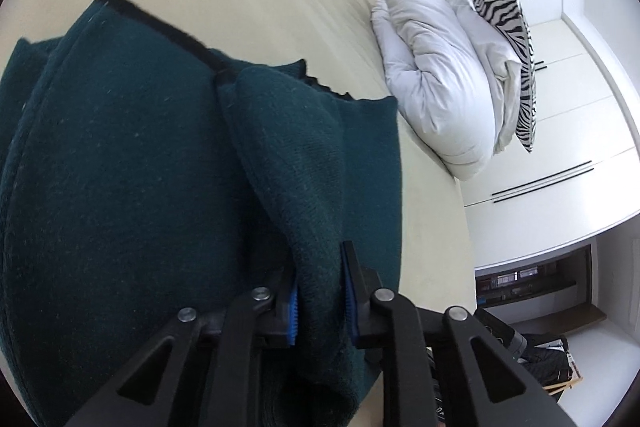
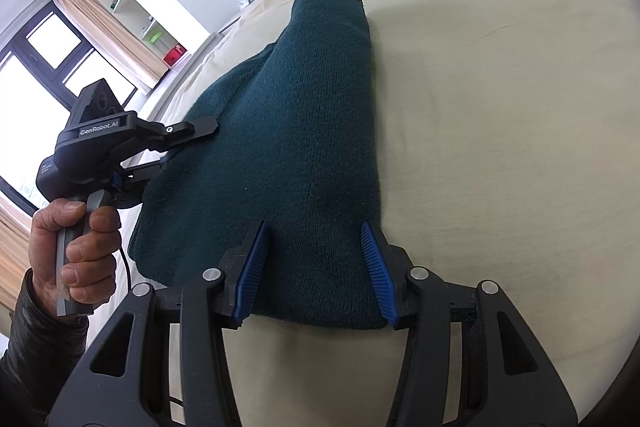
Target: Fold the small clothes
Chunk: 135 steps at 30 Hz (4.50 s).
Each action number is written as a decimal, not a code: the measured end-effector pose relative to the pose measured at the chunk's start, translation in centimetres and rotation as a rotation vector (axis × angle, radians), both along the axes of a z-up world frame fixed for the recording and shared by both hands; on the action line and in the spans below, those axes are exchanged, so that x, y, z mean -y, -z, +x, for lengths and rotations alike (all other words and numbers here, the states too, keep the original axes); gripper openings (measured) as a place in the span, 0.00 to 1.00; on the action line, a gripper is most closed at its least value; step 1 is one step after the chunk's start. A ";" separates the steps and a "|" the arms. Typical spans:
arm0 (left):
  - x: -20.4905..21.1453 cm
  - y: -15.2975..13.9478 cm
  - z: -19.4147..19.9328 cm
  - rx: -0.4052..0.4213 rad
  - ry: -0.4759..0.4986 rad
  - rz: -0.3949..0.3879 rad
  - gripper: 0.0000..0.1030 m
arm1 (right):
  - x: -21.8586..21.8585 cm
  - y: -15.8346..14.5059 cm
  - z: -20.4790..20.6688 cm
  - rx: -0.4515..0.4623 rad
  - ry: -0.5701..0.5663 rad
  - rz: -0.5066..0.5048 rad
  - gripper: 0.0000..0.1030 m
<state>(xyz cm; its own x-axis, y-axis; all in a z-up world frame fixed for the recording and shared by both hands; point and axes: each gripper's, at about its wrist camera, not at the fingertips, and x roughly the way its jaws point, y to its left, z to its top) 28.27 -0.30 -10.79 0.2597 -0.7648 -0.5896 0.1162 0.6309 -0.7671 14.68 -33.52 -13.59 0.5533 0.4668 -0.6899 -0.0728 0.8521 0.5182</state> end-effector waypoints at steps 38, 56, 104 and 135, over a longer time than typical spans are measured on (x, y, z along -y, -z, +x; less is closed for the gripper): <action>-14.6 2.6 -0.8 -0.052 -0.178 -0.049 0.14 | -15.0 -2.4 4.2 0.070 -0.283 -0.334 0.46; -11.2 -6.4 -6.9 0.294 -0.253 0.292 0.18 | -13.1 -3.1 4.0 0.022 -0.223 0.062 0.46; -7.8 0.4 -4.2 0.226 -0.050 0.450 0.06 | -8.5 1.3 7.4 -0.229 -0.267 0.462 0.48; -14.7 -1.3 -4.8 0.186 -0.243 0.219 0.62 | 1.3 -1.9 2.0 -0.082 -0.009 0.299 0.72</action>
